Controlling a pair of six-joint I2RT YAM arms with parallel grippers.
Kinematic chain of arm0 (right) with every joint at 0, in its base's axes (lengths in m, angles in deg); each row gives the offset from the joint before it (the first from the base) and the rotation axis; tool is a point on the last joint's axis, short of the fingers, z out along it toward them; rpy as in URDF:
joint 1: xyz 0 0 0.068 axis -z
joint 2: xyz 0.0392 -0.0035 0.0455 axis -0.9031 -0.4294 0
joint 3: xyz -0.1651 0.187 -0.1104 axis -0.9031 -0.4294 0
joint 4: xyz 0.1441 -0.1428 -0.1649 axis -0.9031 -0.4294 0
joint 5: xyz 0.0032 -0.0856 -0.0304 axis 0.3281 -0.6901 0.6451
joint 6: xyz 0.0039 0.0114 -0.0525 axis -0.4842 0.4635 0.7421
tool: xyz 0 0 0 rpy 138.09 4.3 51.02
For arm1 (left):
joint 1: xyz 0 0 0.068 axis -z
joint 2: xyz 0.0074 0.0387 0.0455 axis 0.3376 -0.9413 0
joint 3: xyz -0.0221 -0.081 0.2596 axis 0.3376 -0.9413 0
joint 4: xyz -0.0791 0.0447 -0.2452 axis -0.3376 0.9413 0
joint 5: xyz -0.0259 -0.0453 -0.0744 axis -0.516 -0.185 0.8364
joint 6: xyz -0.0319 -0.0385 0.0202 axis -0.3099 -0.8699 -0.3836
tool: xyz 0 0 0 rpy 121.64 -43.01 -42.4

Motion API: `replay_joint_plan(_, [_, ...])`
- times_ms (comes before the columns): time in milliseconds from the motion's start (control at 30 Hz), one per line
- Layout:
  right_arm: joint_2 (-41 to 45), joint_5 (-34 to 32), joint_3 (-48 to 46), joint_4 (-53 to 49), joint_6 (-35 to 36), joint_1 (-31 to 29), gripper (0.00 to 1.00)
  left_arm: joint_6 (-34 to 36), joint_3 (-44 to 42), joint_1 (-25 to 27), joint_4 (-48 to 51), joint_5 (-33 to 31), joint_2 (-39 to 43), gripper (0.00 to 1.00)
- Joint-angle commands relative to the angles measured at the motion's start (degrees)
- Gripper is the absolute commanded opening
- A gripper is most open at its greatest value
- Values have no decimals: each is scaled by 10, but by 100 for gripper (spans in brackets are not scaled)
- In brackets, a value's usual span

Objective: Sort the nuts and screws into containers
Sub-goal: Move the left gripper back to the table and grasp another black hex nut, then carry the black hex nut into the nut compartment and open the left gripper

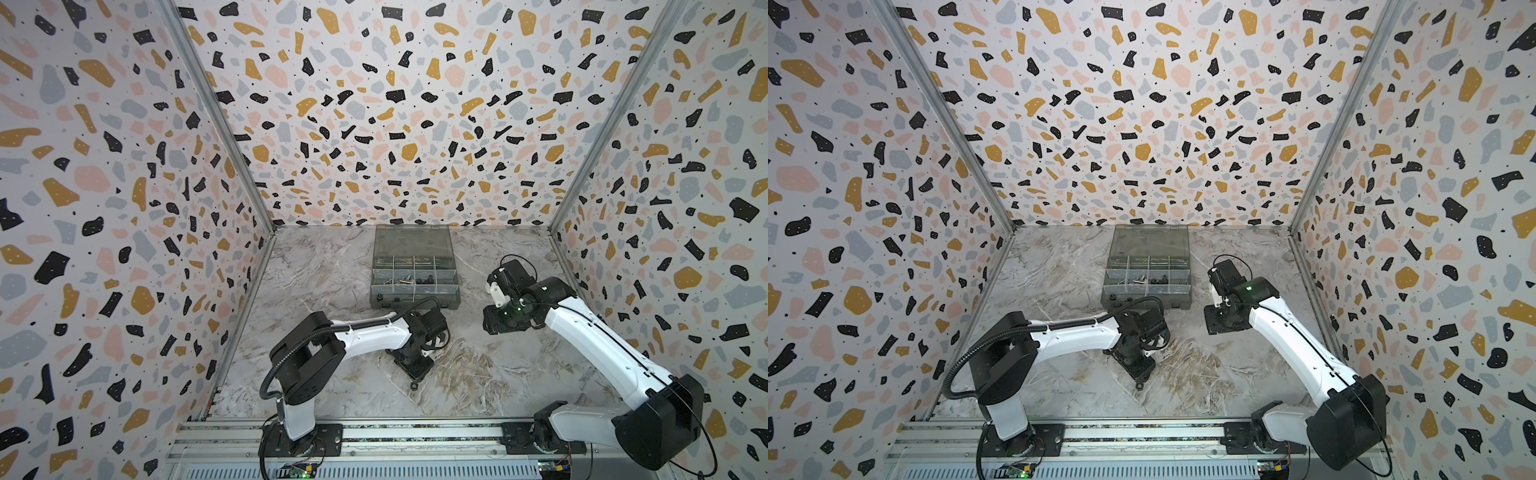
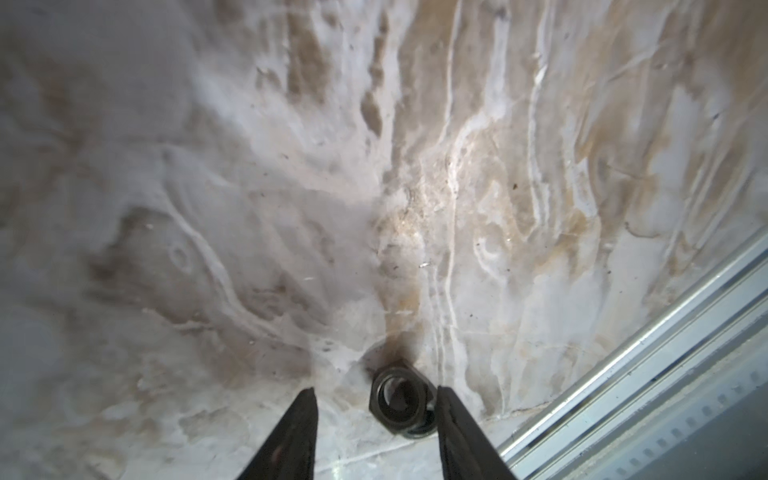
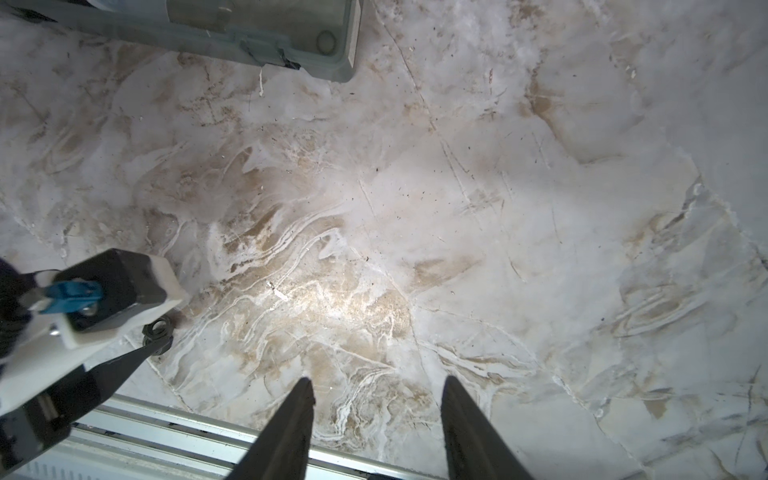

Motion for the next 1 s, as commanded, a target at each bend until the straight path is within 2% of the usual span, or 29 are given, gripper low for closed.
replay_joint_plan(0, [19,-5,-2,-20,-8,-3,52,10,-9,8,15,3,-3,46])
replay_joint_plan(100, [23,-6,-5,-24,-8,-3,52,8,-10,11,11,6,-9,45])
replay_joint_plan(333, [23,-11,-5,-26,-8,-3,52,4,-5,12,6,0,-14,29])
replay_joint_plan(667, [7,-19,24,-22,-6,-3,52,14,32,8,23,-34,-20,16])
replay_joint_plan(800, [2,-25,36,-19,-4,-3,52,17,54,-12,25,-37,-19,12])
replay_joint_plan(967, [-6,-30,48,-7,-3,-2,52,13,78,-63,19,-35,-19,11])
